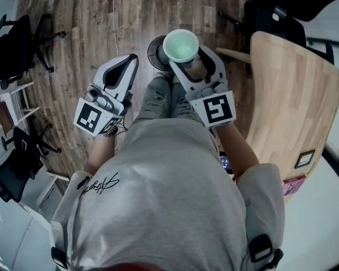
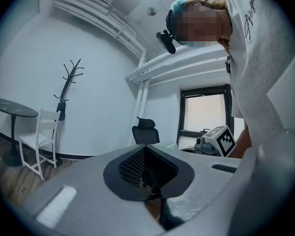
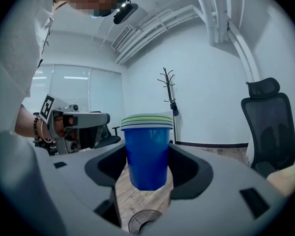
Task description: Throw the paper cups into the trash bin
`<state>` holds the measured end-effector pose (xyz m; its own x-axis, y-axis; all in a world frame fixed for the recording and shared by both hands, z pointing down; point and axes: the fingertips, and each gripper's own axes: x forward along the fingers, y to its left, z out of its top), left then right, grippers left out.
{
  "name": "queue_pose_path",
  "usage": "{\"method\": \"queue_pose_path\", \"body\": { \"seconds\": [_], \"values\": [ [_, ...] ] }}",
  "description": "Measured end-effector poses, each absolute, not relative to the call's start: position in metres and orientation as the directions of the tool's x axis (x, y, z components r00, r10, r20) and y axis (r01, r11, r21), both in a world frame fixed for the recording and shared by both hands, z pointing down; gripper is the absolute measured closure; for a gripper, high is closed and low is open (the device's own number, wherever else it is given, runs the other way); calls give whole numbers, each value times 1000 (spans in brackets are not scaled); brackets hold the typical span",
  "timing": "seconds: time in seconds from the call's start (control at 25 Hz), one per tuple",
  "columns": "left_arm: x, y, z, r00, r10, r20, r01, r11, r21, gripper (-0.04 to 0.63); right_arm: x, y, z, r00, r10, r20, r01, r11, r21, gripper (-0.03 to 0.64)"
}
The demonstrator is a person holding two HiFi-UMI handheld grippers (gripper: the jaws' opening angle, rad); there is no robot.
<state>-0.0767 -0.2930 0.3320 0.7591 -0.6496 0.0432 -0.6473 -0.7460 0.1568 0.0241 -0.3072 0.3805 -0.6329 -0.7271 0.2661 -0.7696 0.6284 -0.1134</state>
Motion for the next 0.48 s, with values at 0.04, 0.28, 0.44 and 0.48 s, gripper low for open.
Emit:
{"method": "queue_pose_path", "body": {
  "seconds": [0.04,0.28,0.44,0.48],
  "values": [
    [-78,-295,336,762,-646,47,-644,-748,160,592,22,-309,384,-632,-728,267,-771,627,-114,348],
    [-89,-301,357,765,-641,67,-641,-746,180,592,9,-313,405,-633,-715,296,-769,626,-133,350],
    [-94,-305,370,762,-644,71,-643,-739,200,592,2,-317,424,-641,-696,324,-761,633,-145,350],
    [-95,-305,374,762,-644,75,-643,-738,204,592,0,-318,428,-642,-693,328,-759,634,-146,348]
  ]
}}
